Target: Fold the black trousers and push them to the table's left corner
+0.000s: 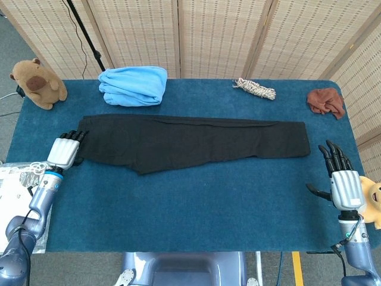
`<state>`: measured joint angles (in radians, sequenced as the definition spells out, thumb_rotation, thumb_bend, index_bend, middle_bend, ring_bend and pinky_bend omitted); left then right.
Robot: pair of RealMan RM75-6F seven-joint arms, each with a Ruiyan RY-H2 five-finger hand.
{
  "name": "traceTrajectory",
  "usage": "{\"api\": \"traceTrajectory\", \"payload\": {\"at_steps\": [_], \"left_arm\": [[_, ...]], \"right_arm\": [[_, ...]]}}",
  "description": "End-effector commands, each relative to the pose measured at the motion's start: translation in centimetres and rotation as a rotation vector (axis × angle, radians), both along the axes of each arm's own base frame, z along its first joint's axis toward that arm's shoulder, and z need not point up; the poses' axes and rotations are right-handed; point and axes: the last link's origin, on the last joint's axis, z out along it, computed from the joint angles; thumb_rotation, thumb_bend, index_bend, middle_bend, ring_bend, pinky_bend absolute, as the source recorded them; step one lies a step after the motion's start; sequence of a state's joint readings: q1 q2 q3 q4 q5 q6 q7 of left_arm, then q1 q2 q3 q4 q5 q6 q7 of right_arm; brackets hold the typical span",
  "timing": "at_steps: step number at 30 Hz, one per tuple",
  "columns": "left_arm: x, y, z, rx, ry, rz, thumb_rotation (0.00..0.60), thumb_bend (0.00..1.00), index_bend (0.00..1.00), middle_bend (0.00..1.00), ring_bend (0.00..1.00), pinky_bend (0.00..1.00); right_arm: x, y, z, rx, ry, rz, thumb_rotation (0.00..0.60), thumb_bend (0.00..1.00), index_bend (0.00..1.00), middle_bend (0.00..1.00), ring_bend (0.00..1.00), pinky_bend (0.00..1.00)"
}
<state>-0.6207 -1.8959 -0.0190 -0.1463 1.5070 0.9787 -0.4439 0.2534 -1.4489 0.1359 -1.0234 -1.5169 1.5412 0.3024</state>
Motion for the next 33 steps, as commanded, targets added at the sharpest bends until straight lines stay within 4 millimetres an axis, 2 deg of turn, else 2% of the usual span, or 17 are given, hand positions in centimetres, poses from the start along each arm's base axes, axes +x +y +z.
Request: {"api": "traceTrajectory", "payload": {"at_steps": [1, 11, 14, 19, 24, 29, 33], "left_arm": [[0.1, 0.0, -0.1, -0.002, 0.005, -0.003, 0.600, 0.28, 0.35, 0.41, 0.26, 0.32], [0.1, 0.0, -0.1, 0.009, 0.019, -0.002, 0.600, 0.30, 0.43, 0.47, 0.32, 0.37], [0.1, 0.1, 0.0, 0.019, 0.017, 0.004, 0.600, 0.35, 0.44, 0.47, 0.32, 0.37], [0.0, 0.4, 0.5, 0.036, 0.013, 0.015, 0.600, 0.48, 0.44, 0.47, 0.32, 0.37], [-0.1, 0.5, 0.8, 0.035, 0.033, 0.009, 0.600, 0.54, 0.44, 0.47, 0.32, 0.37], [-0.2, 0.5, 1.5, 0.041, 0.039, -0.007, 0.600, 0.55, 0.50, 0.51, 0.34, 0.39], [-0.6, 0.4, 2.7, 0.048, 0.068, -0.027, 0.600, 0.56, 0.59, 0.58, 0.38, 0.43]], "right_arm": [[0.0, 0.0, 0.0, 0.000, 0.000, -0.001, 0.600, 0.00, 0.03, 0.00, 0.00, 0.15], [0.0, 0.0, 0.0, 0.004, -0.006, 0.000, 0.600, 0.00, 0.03, 0.00, 0.00, 0.15], [0.0, 0.0, 0.0, 0.007, -0.008, 0.000, 0.600, 0.00, 0.03, 0.00, 0.00, 0.15], [0.0, -0.1, 0.0, 0.011, -0.014, 0.000, 0.600, 0.00, 0.03, 0.00, 0.00, 0.15], [0.0, 0.0, 0.0, 0.011, -0.016, -0.001, 0.600, 0.00, 0.03, 0.00, 0.00, 0.15], [0.0, 0.0, 0.1, 0.013, -0.024, -0.001, 0.600, 0.00, 0.03, 0.00, 0.00, 0.15], [0.1, 0.0, 0.2, 0.006, -0.034, 0.002, 0.600, 0.00, 0.03, 0.00, 0.00, 0.15]]}}
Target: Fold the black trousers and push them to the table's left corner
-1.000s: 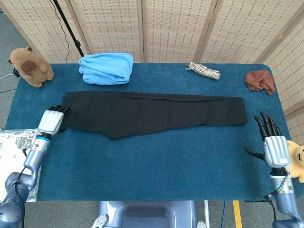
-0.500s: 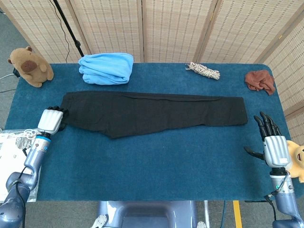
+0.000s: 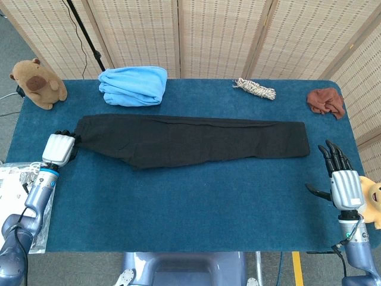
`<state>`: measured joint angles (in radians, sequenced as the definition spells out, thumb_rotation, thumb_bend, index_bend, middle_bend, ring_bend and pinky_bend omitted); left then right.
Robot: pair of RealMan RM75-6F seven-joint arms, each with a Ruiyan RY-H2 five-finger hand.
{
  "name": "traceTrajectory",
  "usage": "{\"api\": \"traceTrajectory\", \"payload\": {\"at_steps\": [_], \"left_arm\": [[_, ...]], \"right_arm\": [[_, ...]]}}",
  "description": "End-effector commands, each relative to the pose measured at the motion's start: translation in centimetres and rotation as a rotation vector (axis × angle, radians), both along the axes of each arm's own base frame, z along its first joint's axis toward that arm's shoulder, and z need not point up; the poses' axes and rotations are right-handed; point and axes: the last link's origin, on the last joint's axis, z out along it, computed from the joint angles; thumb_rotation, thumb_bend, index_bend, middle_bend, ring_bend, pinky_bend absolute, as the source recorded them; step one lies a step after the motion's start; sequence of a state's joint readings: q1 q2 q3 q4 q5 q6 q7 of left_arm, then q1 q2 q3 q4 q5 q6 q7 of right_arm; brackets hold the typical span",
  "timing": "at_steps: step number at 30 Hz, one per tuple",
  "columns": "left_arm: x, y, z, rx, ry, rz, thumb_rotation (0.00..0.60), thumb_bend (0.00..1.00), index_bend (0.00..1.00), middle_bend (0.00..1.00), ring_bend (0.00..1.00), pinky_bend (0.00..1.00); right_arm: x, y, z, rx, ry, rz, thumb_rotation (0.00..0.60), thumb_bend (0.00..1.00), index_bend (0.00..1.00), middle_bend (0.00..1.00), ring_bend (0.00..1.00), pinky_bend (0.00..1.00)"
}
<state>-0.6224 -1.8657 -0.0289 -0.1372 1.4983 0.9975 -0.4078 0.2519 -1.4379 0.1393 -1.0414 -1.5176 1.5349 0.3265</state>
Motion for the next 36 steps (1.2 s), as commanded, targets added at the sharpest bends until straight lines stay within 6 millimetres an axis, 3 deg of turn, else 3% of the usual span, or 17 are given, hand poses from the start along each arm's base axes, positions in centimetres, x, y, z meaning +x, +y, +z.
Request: {"api": "traceTrajectory", "payload": {"at_steps": [1, 5, 21, 36], "left_arm": [[-0.6, -0.3, 0.9, 0.000, 0.024, -0.008, 0.600, 0.56, 0.62, 0.60, 0.39, 0.44], [-1.5, -0.7, 2.1, 0.009, 0.039, 0.006, 0.600, 0.57, 0.66, 0.62, 0.41, 0.46], [-7.7, -3.4, 10.6, 0.194, 0.032, 0.206, 0.600, 0.58, 0.66, 0.63, 0.41, 0.46], [-11.2, -6.2, 14.2, 0.249, 0.092, 0.335, 0.600, 0.58, 0.66, 0.63, 0.41, 0.46]], "right_arm": [[0.0, 0.0, 0.1, -0.004, -0.005, 0.001, 0.600, 0.00, 0.03, 0.00, 0.00, 0.15], [0.0, 0.0, 0.2, -0.005, -0.010, 0.000, 0.600, 0.00, 0.03, 0.00, 0.00, 0.15], [0.3, 0.0, -0.1, 0.009, -0.015, 0.002, 0.600, 0.00, 0.03, 0.00, 0.00, 0.15], [0.2, -0.2, -0.4, 0.017, -0.007, -0.005, 0.600, 0.00, 0.02, 0.00, 0.00, 0.15]]}}
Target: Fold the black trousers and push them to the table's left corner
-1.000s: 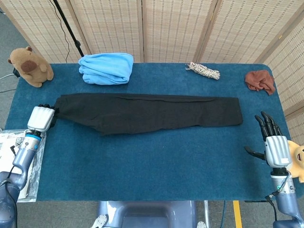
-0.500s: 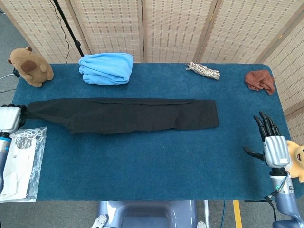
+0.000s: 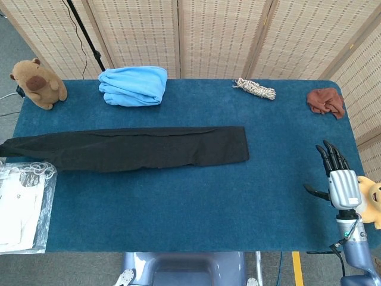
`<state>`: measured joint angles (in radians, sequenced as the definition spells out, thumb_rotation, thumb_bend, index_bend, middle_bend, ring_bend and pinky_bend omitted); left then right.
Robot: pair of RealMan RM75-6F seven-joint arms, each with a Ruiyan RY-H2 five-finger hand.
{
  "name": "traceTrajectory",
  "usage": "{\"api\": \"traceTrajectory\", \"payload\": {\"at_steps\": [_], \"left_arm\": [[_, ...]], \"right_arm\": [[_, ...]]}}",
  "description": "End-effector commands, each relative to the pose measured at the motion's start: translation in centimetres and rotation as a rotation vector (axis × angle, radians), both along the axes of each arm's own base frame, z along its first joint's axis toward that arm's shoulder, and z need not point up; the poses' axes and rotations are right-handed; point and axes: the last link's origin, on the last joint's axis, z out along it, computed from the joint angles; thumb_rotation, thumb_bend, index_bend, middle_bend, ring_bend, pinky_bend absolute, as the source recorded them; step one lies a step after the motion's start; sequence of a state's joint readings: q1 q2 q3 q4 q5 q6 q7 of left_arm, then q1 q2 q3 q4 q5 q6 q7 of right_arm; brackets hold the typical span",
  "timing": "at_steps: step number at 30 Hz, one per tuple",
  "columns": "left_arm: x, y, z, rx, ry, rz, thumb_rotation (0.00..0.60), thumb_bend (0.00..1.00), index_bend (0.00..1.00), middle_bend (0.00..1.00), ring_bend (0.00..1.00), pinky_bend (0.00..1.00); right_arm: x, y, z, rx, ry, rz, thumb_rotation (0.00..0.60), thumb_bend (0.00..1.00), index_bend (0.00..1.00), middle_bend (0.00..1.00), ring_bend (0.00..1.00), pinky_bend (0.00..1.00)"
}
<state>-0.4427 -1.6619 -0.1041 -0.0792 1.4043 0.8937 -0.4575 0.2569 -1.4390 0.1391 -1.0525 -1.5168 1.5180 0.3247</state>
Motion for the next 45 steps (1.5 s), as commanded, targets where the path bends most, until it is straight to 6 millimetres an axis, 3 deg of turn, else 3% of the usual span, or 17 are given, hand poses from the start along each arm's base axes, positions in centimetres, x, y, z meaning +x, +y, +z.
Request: {"api": "traceTrajectory", "payload": {"at_steps": [1, 8, 13, 23, 30, 34, 35, 38, 45], "left_arm": [[-0.3, -0.3, 0.3, 0.008, 0.000, 0.011, 0.600, 0.58, 0.66, 0.63, 0.41, 0.46], [0.5, -0.4, 0.2, 0.035, -0.053, -0.054, 0.600, 0.58, 0.67, 0.63, 0.41, 0.46], [2.6, 0.1, 0.1, 0.065, -0.114, -0.202, 0.600, 0.58, 0.67, 0.63, 0.42, 0.46], [11.9, 2.5, -0.8, 0.049, -0.112, -0.710, 0.600, 0.57, 0.67, 0.63, 0.42, 0.46], [18.7, 5.8, -3.4, -0.046, -0.020, -0.935, 0.600, 0.57, 0.67, 0.63, 0.42, 0.46], [23.5, 8.2, -6.0, -0.114, 0.030, -1.044, 0.600, 0.56, 0.67, 0.63, 0.42, 0.46], [24.0, 8.5, -6.3, -0.118, 0.034, -1.050, 0.600, 0.56, 0.67, 0.63, 0.42, 0.46], [28.7, 10.1, -9.2, -0.169, 0.079, -1.134, 0.600, 0.56, 0.67, 0.64, 0.43, 0.46], [36.0, 12.2, -13.9, -0.227, 0.178, -1.202, 0.600, 0.56, 0.67, 0.64, 0.43, 0.46]], "right_arm": [[0.0, 0.0, -0.1, 0.002, 0.002, 0.000, 0.600, 0.00, 0.02, 0.00, 0.00, 0.15], [0.0, 0.0, -0.3, 0.010, 0.007, -0.004, 0.600, 0.00, 0.02, 0.00, 0.00, 0.15], [-0.1, -0.1, -0.2, 0.010, 0.005, -0.008, 0.600, 0.00, 0.02, 0.00, 0.00, 0.15], [-0.1, -0.1, 0.2, 0.001, -0.011, -0.007, 0.600, 0.00, 0.02, 0.00, 0.00, 0.15], [-0.3, -0.1, 0.7, -0.005, -0.027, -0.014, 0.600, 0.00, 0.02, 0.00, 0.00, 0.15], [-0.5, -0.2, 1.1, -0.011, -0.042, -0.021, 0.600, 0.00, 0.02, 0.00, 0.00, 0.15], [-0.5, -0.2, 1.1, -0.011, -0.043, -0.021, 0.600, 0.00, 0.02, 0.00, 0.00, 0.15], [-0.8, -0.4, 1.4, -0.017, -0.054, -0.031, 0.600, 0.00, 0.02, 0.00, 0.00, 0.15], [-1.5, -0.6, 2.2, -0.029, -0.079, -0.054, 0.600, 0.00, 0.02, 0.00, 0.00, 0.15]]}}
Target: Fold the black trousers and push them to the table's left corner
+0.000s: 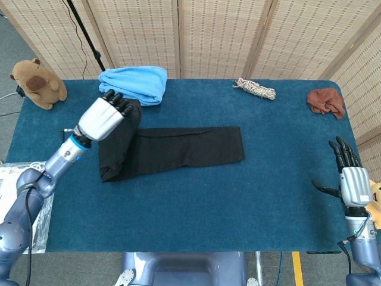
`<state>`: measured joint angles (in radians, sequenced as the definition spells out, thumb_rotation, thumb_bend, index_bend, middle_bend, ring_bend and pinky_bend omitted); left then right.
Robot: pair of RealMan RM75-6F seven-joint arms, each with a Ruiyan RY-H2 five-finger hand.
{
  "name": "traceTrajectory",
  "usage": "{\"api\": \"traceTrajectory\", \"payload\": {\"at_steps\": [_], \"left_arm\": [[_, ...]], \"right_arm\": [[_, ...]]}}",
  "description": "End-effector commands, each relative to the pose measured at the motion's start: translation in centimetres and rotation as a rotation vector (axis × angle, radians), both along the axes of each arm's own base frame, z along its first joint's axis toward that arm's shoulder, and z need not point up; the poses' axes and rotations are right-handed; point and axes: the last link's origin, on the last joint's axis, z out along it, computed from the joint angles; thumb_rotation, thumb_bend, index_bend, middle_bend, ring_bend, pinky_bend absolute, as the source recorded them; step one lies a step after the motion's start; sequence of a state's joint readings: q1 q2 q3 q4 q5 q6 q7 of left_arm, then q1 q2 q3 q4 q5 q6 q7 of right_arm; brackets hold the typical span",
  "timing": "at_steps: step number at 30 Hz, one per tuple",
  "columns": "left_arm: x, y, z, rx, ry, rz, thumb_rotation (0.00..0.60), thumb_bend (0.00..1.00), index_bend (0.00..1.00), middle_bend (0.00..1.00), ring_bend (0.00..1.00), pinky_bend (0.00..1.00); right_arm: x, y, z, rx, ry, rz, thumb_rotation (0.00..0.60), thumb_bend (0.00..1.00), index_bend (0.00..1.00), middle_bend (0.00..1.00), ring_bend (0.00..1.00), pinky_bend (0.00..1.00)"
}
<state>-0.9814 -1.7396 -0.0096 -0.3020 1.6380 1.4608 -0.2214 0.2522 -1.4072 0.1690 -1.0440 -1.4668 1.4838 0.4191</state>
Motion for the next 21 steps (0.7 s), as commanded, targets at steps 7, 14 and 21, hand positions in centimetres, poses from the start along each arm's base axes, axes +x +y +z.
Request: {"api": "traceTrajectory", "payload": {"at_steps": [7, 14, 21], "left_arm": [[9.7, 0.9, -8.0, -0.058, 0.115, -0.074, 0.600, 0.56, 0.67, 0.64, 0.43, 0.46], [14.3, 0.6, -13.0, -0.061, 0.238, -0.085, 0.600, 0.56, 0.67, 0.64, 0.43, 0.46], [16.4, 0.2, -15.9, -0.092, 0.256, -0.042, 0.600, 0.55, 0.67, 0.64, 0.43, 0.46]], "right_arm": [[-0.9, 0.0, 1.2, -0.021, -0.033, -0.027, 0.600, 0.00, 0.02, 0.00, 0.00, 0.15], [-1.5, 0.1, 1.7, -0.023, -0.048, -0.048, 0.600, 0.00, 0.02, 0.00, 0.00, 0.15], [-1.7, 0.1, 1.8, -0.022, -0.050, -0.056, 0.600, 0.00, 0.02, 0.00, 0.00, 0.15]]}}
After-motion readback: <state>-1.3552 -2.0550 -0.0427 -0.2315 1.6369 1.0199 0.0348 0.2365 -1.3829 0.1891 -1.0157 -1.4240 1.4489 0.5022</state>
